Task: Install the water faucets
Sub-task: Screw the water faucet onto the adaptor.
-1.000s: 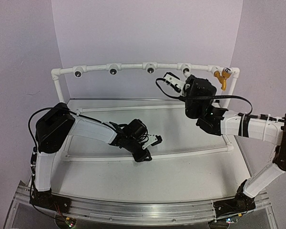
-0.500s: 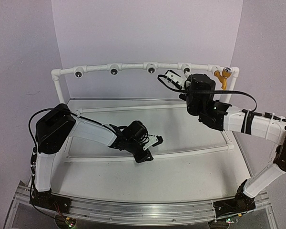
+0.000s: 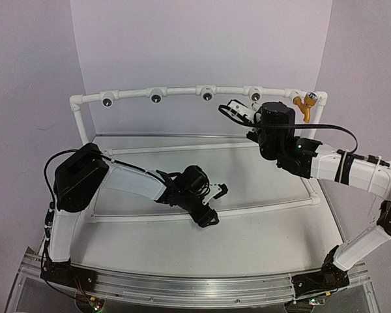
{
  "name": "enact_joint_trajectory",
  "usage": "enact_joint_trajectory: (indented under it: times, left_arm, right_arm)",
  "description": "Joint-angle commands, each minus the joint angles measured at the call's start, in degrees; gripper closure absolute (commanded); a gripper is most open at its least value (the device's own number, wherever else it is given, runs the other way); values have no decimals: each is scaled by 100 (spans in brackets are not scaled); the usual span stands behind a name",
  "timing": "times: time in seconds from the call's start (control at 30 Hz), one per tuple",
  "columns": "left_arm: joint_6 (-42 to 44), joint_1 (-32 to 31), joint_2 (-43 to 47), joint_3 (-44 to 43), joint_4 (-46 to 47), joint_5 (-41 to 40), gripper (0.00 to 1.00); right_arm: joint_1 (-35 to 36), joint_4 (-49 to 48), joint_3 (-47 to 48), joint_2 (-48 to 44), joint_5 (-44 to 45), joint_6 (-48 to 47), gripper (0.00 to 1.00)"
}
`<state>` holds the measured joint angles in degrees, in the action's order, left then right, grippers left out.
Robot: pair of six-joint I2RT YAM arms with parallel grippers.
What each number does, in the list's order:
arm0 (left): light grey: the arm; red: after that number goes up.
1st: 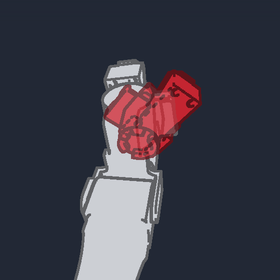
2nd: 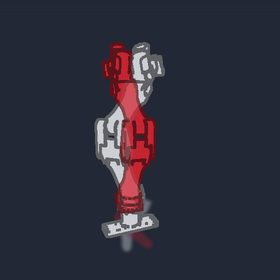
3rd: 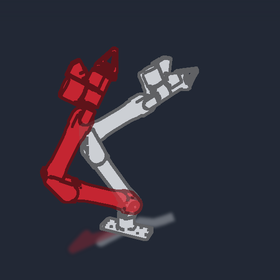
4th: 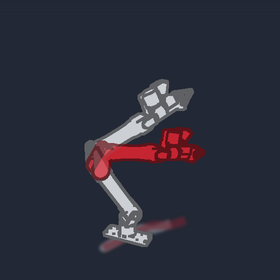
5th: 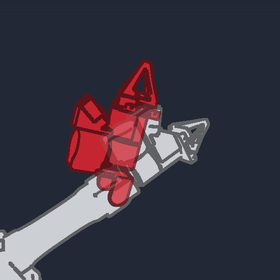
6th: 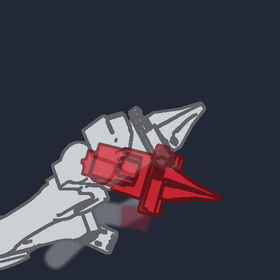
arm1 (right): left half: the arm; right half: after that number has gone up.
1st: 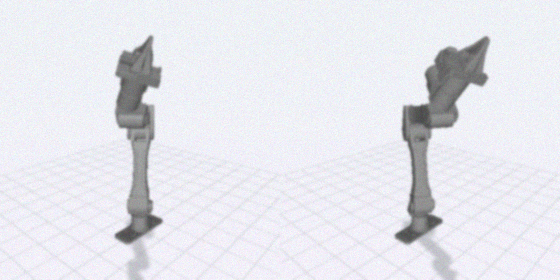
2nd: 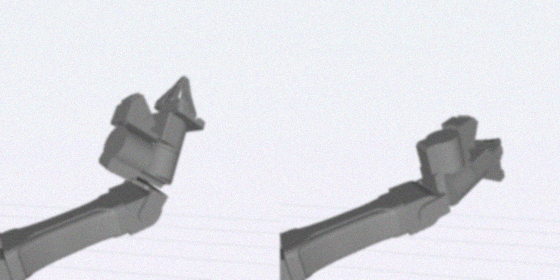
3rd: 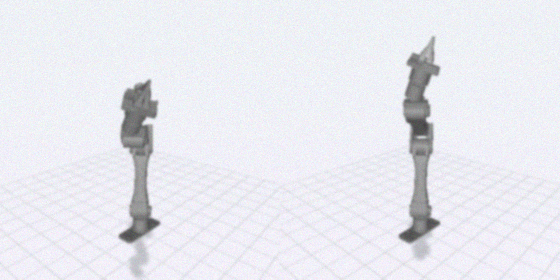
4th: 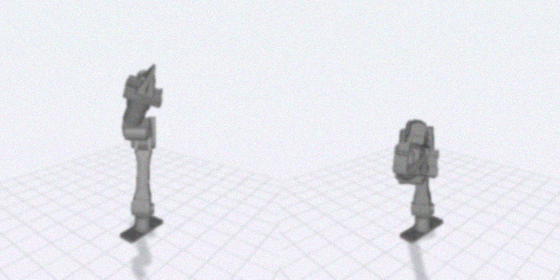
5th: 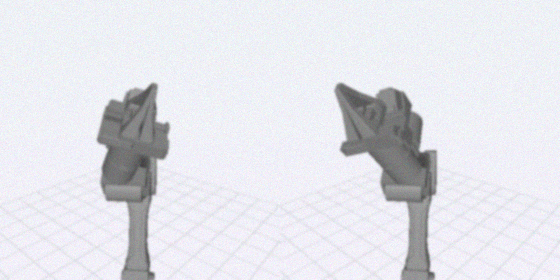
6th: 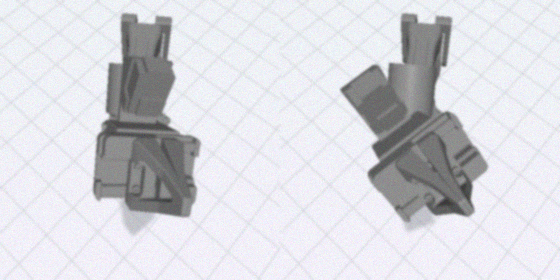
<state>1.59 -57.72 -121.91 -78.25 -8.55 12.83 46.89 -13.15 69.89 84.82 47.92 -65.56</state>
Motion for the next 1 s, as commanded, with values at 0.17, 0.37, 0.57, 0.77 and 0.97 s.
enact_joint_trajectory:
  times: [0.17,0.37,0.57,0.77,0.97]
  left_arm:
    - [177,-119,-951,-908,-185,348,34]
    - [468,-151,-927,-449,90,58,80]
    - [425,-187,-324,1063,869,-202,100]
    - [341,-188,-189,1777,1202,-421,100]
    - [305,-188,-191,1971,1357,-547,100]
  right_arm:
    - [-21,170,266,-390,-80,355,100]
    - [-12,353,178,-459,-4,483,100]
    - [353,207,-471,-820,-54,357,100]
    - [495,-255,-949,-1079,81,250,100]
    - [618,-659,-885,-942,133,-168,100]
